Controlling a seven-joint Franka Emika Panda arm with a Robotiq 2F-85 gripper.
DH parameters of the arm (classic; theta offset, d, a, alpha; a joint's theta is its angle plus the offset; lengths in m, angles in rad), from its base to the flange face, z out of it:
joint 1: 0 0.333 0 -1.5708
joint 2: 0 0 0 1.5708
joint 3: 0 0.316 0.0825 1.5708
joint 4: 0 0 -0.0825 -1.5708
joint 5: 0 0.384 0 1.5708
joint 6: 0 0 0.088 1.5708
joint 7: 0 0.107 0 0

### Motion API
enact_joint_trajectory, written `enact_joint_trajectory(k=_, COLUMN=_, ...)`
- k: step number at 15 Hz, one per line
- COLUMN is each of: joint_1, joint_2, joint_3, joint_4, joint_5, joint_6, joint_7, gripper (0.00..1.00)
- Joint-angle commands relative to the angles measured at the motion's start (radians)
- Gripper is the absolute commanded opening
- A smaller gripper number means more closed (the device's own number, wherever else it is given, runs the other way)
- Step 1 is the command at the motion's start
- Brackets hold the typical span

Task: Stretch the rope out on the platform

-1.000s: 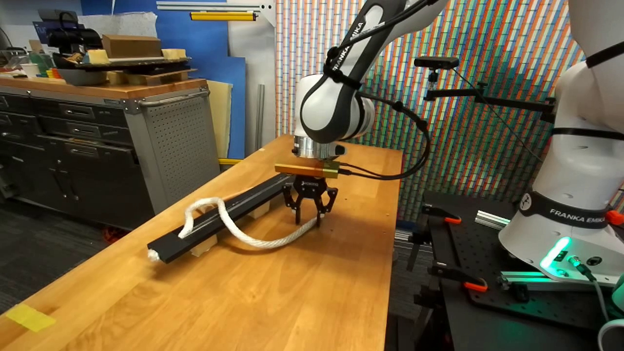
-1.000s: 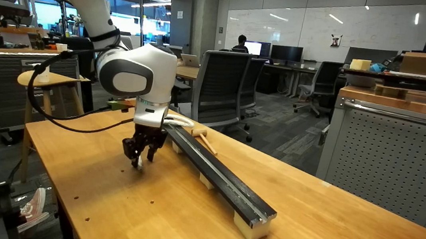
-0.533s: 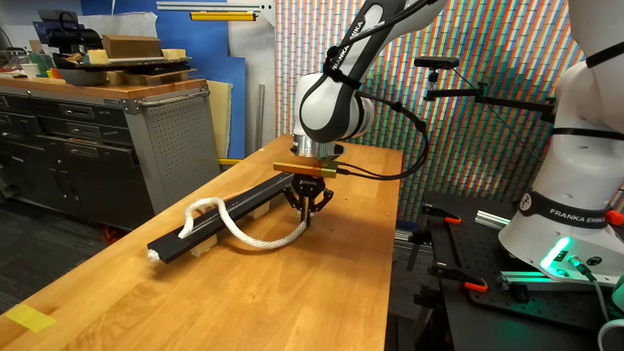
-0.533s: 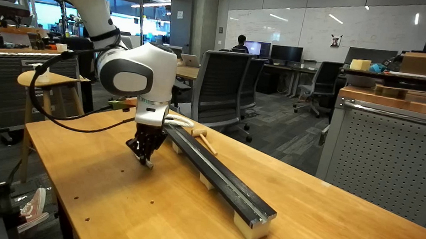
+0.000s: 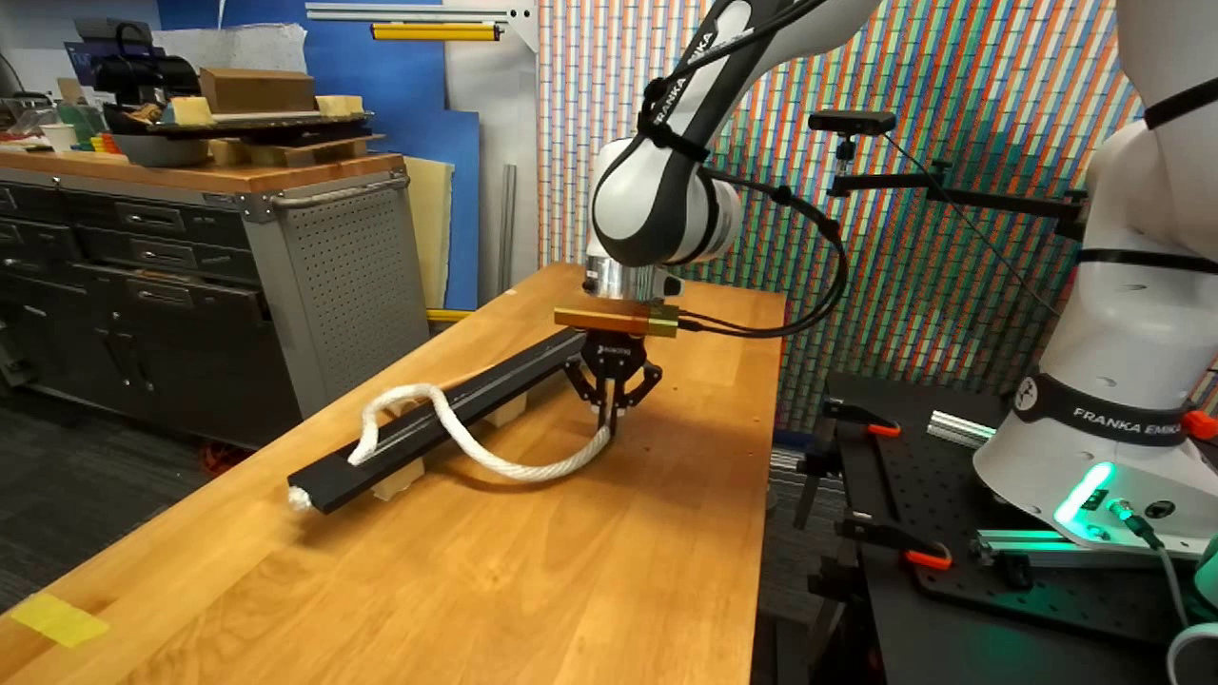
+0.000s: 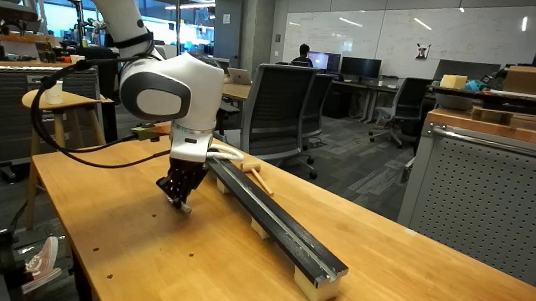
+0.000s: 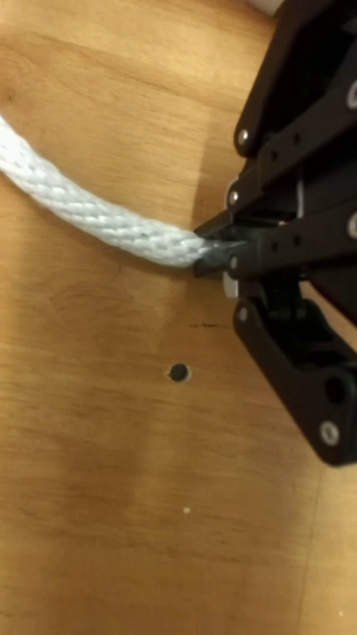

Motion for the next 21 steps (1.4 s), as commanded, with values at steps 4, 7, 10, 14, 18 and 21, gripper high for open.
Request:
enact_joint_trajectory(k=4, joint_1=-0.099, joint_2=-0.166, joint_3=-0.03, joint_4=-0.047, joint_5=0.113, joint_6=-0.109, joint_7=-0.142, gripper=0.03)
enact_joint_trajectory(k=7, joint_1=-0.134, joint_2=-0.219, joint_3=-0.064, joint_4=-0.03, joint_5=0.169, joint_6=-0.178, joint_7=-0.193, gripper=0.03)
enact_joint_trajectory(k=10, joint_1=-0.151, joint_2=-0.267, joint_3=-0.114, joint_4=-0.022, joint_5=0.204, joint_6=-0.226, joint_7=-0.226, gripper=0.03)
enact_joint_trajectory(k=14, joint_1=-0.157, joint_2=-0.284, joint_3=-0.172, joint_4=-0.001, joint_5=0.195, joint_6=-0.245, joint_7=-0.213, gripper=0.03)
enact_joint_trajectory(k=18, joint_1=-0.161, joint_2=-0.257, joint_3=-0.208, joint_4=0.034, joint_5=0.2, joint_6=-0.217, joint_7=-0.191, gripper=0.03)
enact_joint_trajectory(k=21, joint_1=-0.177, joint_2=-0.247, joint_3=-0.228, joint_4=0.062, joint_5=0.228, joint_6=-0.23, joint_7=-0.194, gripper=0.03)
